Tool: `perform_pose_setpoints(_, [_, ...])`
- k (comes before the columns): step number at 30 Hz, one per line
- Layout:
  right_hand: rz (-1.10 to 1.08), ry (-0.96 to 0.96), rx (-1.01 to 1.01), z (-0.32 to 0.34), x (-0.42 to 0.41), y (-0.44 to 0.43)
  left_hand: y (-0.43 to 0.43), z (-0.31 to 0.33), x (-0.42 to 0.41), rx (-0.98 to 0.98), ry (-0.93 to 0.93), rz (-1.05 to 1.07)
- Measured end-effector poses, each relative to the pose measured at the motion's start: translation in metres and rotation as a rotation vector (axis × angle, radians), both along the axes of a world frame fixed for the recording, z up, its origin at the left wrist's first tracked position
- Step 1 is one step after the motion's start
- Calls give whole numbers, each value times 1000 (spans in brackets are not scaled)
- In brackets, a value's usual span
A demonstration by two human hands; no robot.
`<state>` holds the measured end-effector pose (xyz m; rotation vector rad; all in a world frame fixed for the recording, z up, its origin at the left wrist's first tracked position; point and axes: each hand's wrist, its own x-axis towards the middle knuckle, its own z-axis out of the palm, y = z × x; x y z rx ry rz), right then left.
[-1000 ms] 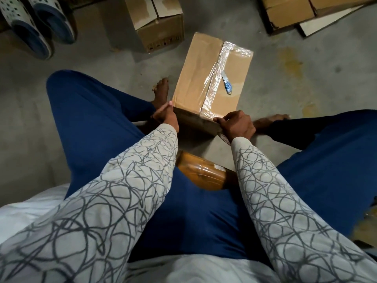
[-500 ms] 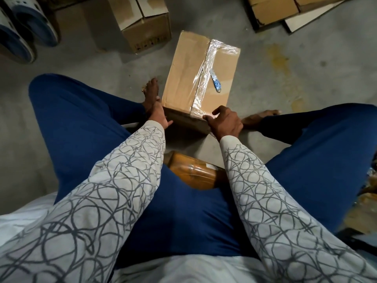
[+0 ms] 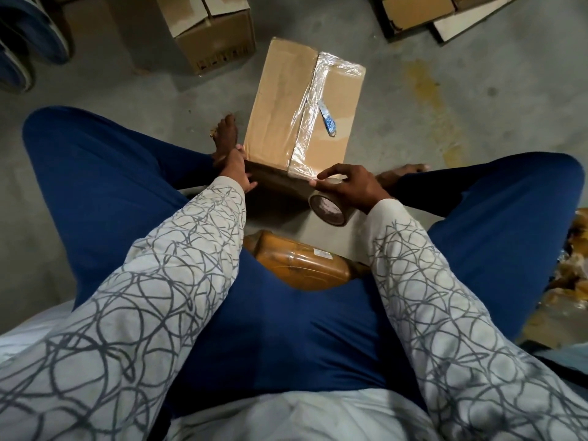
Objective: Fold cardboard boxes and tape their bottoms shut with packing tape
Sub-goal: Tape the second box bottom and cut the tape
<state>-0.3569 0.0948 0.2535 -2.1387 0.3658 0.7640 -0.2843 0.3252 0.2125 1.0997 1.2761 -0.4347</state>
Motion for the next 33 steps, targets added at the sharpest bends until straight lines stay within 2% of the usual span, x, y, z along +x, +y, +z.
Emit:
perform_pose_setpoints(3, [35, -11, -74, -2, 3, 2, -4, 7, -3, -13, -22, -20])
perform_pose_setpoints(7, [187, -46, -292, -6, -1, 0, 1, -11, 2, -19, 3, -42])
perform_pose_setpoints(9, [187, -56, -301, -4, -2, -5, 6, -25, 2, -42, -11, -35])
perform_pose_setpoints(11, [193, -71, -296, -3, -1, -9, 2, -21, -4, -67, -113, -100])
perform_pose_setpoints(14, [195, -64, -373, -7, -3, -12, -4, -12, -2, -64, -88, -26])
perform_pose_setpoints(17, [132, -40, -539, -13, -11, -15, 1, -22, 0, 80, -80, -138])
perform_pose_setpoints(19, [103, -66, -587, -16, -13, -15, 8, -35, -6, 81, -151, -283])
perform_pose_setpoints(21, [64, -84, -599, -16, -9, -14, 10, -37, -12, 34, -181, -392])
perform_pose_setpoints(23, [5, -77, -576, -17, -5, -13, 8, -34, -10, 58, -149, -398])
perform_pose_setpoints(28, [-85, -27, -482, -28, -4, -9, 8, -47, 6, -31, 5, -187])
perform_pose_setpoints(30, [-112, -31, -451, -31, -4, -8, 2, -35, 6, -65, -18, -147])
perform_pose_setpoints(33, [-129, -11, -427, -35, 0, -11, -3, -32, 3, 58, -66, -142])
